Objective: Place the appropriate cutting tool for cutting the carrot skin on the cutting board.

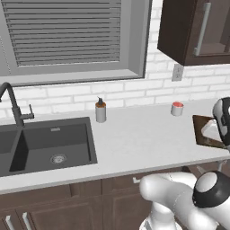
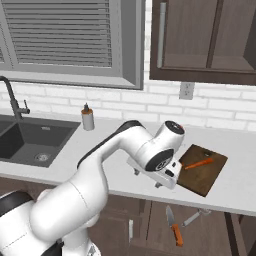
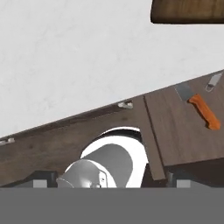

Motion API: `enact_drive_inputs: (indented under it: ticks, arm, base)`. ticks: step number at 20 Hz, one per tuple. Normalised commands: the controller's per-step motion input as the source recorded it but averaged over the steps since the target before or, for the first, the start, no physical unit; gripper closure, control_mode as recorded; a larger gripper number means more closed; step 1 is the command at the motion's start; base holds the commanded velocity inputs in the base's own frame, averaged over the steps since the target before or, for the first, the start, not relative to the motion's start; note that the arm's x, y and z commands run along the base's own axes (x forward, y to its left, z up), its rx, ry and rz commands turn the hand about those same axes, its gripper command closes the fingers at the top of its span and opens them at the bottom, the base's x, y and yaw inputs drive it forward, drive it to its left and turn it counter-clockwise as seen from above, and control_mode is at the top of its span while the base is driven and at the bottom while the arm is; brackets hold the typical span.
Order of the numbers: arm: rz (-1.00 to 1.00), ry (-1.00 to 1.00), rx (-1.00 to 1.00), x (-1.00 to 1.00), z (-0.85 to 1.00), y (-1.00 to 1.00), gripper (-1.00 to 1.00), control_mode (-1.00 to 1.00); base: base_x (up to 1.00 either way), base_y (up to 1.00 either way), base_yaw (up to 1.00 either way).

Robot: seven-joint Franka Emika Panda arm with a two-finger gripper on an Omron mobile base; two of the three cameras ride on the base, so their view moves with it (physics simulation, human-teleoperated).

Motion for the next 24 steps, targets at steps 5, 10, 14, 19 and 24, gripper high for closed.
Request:
enact_drive_inputs:
  ticks: [5, 10, 14, 19, 24]
  arm:
    - [-0.05, 0.15, 0.00, -0.41, -0.43, -0.80, -1.00, -1.00]
    - [0.00, 0.23, 0.00, -0.23, -0.70, -0.62, -1.00, -1.00]
    - [0.02, 0.26, 0.00, -0.09, -0.81, -0.38, -1.00, -1.00]
    - [0.17, 0.09, 0.00, -0.08, -0.52, -0.17, -1.00, -1.00]
    - [0.22, 0.00, 0.03, -0.07, -0.43, -0.06, -1.00, -1.00]
  base:
    - [0.00, 0.00, 0.00]
    - [0.00, 0.00, 0.00]
    - [0.00, 0.00, 0.00]
    - [0.00, 0.00, 0.00]
    - [0.00, 0.00, 0.00]
